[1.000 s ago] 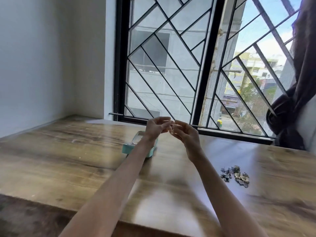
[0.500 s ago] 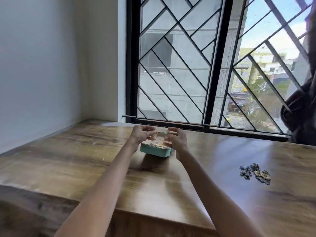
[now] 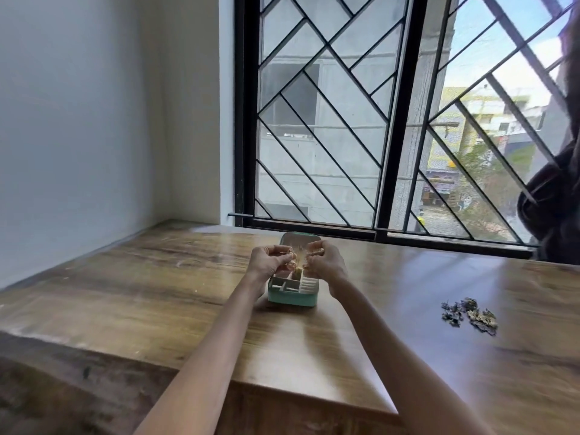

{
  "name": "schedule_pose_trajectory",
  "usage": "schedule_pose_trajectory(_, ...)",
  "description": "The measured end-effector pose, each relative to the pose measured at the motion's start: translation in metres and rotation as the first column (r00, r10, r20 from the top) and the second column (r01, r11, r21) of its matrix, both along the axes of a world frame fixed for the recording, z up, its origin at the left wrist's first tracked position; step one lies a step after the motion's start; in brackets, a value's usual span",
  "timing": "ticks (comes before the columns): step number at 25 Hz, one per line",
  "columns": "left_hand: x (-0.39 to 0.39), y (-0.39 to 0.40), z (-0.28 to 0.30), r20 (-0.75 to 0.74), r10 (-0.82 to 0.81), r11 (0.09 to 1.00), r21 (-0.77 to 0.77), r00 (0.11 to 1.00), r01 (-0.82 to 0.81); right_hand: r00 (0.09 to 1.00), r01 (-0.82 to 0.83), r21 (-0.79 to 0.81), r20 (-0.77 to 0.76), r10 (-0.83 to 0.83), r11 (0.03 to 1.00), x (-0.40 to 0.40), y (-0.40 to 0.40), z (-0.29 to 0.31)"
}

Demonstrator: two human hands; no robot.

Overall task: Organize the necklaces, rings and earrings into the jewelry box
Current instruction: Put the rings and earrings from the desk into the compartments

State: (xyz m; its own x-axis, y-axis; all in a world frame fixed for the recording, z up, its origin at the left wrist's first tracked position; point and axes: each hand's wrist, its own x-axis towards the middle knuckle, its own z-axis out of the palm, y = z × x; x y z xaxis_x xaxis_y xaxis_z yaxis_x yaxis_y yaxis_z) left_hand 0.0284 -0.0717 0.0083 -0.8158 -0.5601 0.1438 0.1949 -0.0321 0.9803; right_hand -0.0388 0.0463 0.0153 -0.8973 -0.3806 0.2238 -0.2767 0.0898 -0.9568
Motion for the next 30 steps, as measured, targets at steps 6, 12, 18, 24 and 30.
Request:
schedule_pose_trajectory(6, 0.001, -0.001, -0.002, -0.003, 0.023, 0.999, -0.049, 1.000, -0.023, 0.991, 0.109, 0.048, -0.086, -0.104, 0.993, 0.012, -0.019, -0.005)
schedule_pose_trajectory(12, -0.005, -0.017, -0.005, 0.002, 0.160, 0.953, -0.262, 0.987, -0.154, 0.981, 0.125, 0.053, -0.154, -0.116, 0.991, 0.010, -0.008, -0.019)
schedule_pose_trajectory(18, -0.005, -0.026, -0.017, 0.102, 0.205, 0.827, -0.550, 0.973, -0.116, 0.977, 0.102, 0.071, -0.193, -0.087, 0.992, 0.009, -0.005, -0.022)
schedule_pose_trajectory(24, 0.004, -0.026, -0.016, 0.086, 0.284, 0.725, -0.671, 0.955, -0.155, 0.978, 0.089, 0.064, -0.196, -0.075, 0.994, 0.007, -0.004, -0.022)
schedule_pose_trajectory(30, 0.004, -0.025, -0.018, 0.157, 0.297, 0.657, -0.749, 0.942, -0.083, 0.977, 0.087, 0.066, -0.202, -0.072, 0.994, 0.008, -0.005, -0.021)
